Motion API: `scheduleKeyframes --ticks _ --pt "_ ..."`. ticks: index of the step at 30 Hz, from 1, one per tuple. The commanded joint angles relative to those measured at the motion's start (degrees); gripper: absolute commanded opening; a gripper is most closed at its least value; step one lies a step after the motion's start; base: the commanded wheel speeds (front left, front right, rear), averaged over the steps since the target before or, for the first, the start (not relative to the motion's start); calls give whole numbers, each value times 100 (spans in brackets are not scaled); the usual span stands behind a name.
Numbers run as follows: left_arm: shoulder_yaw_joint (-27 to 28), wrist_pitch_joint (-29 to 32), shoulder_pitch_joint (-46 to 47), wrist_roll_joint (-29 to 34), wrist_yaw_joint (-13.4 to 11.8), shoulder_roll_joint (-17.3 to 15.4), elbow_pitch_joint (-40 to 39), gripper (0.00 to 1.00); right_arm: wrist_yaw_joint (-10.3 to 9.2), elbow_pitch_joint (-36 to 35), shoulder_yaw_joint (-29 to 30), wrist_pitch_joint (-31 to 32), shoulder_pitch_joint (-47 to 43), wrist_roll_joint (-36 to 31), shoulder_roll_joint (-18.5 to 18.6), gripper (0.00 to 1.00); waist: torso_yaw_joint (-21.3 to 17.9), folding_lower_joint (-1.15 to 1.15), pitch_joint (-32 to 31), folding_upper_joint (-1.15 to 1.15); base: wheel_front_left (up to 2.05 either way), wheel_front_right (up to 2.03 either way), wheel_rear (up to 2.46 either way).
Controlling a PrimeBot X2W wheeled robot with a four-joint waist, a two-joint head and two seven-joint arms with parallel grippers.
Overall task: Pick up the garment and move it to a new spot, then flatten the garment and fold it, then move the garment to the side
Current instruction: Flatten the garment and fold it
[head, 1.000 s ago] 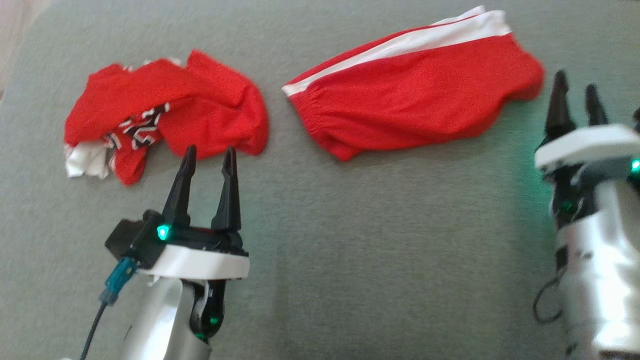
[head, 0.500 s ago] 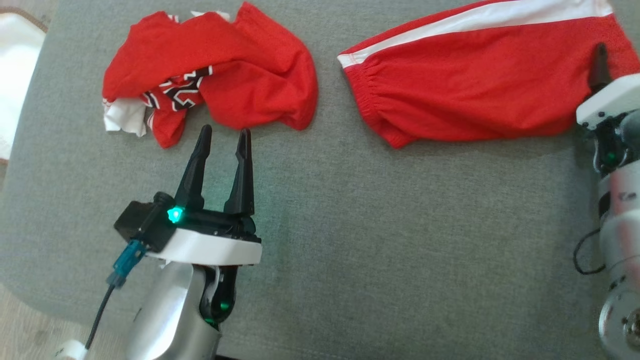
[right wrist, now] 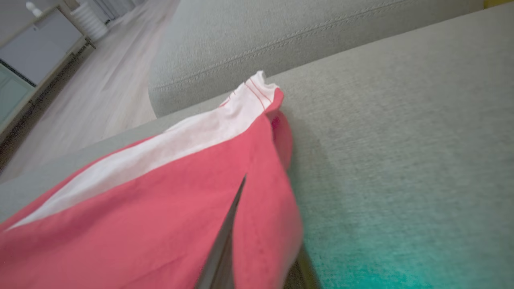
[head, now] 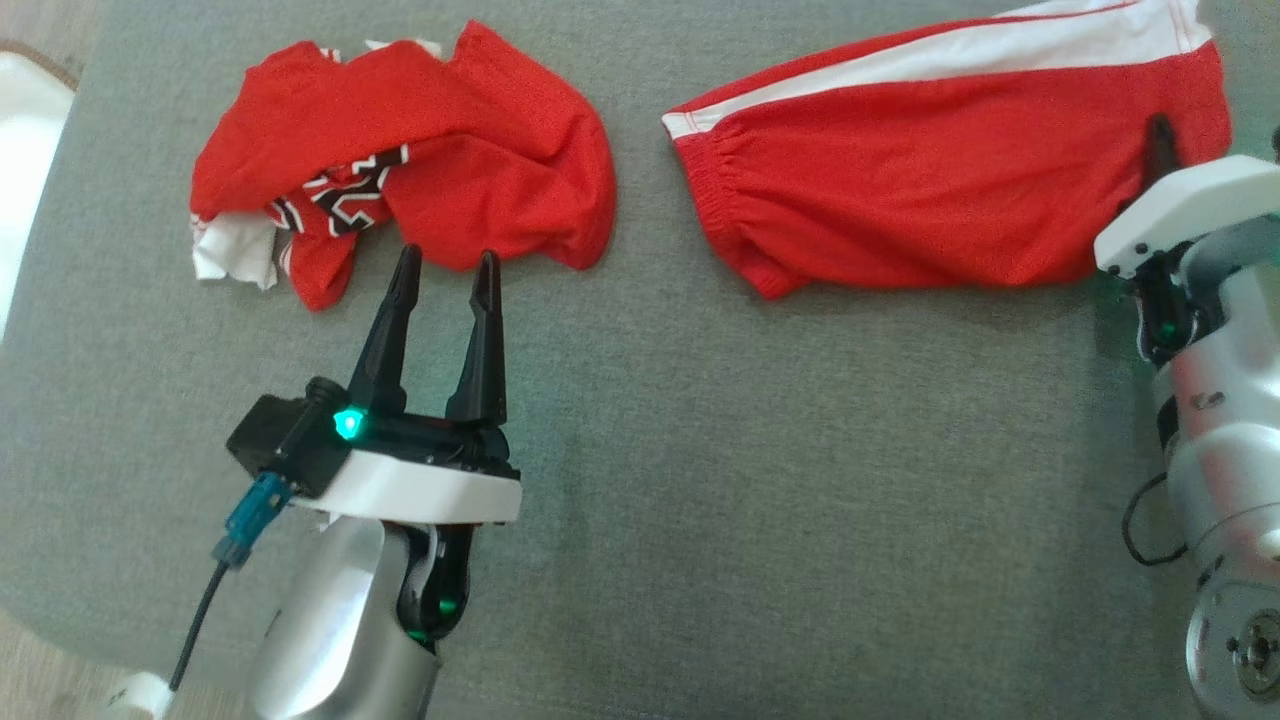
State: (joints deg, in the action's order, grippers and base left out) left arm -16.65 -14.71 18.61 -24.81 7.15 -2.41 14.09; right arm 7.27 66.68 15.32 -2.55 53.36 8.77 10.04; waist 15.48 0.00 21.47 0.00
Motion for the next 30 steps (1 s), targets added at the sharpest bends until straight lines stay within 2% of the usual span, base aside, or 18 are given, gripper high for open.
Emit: scheduleKeyframes --ticks 1,7,14,20,30 --pt "199 -29 66 -33 30 -47 -154 100 22 -84 -54 -135 -27 106 -50 0 -74 0 -76 0 0 0 0" --pt "263 -29 -66 -15 30 -47 -151 100 22 -191 -8 -562 -324 548 -19 0 -341 0 -364 0 0 0 0" --pt "441 -29 -316 100 32 -47 -248 100 22 -601 76 -889 -1045 1083 -138 0 -846 0 -696 0 0 0 0" --pt "461 -29 -472 204 33 -47 -281 100 22 -1172 269 -1130 -1795 1398 -451 0 -1262 0 -959 0 0 0 0" --pt "386 -29 -521 345 33 -47 -242 100 22 -1835 545 -1240 -2229 1461 -695 0 -1389 0 -1015 0 0 0 0"
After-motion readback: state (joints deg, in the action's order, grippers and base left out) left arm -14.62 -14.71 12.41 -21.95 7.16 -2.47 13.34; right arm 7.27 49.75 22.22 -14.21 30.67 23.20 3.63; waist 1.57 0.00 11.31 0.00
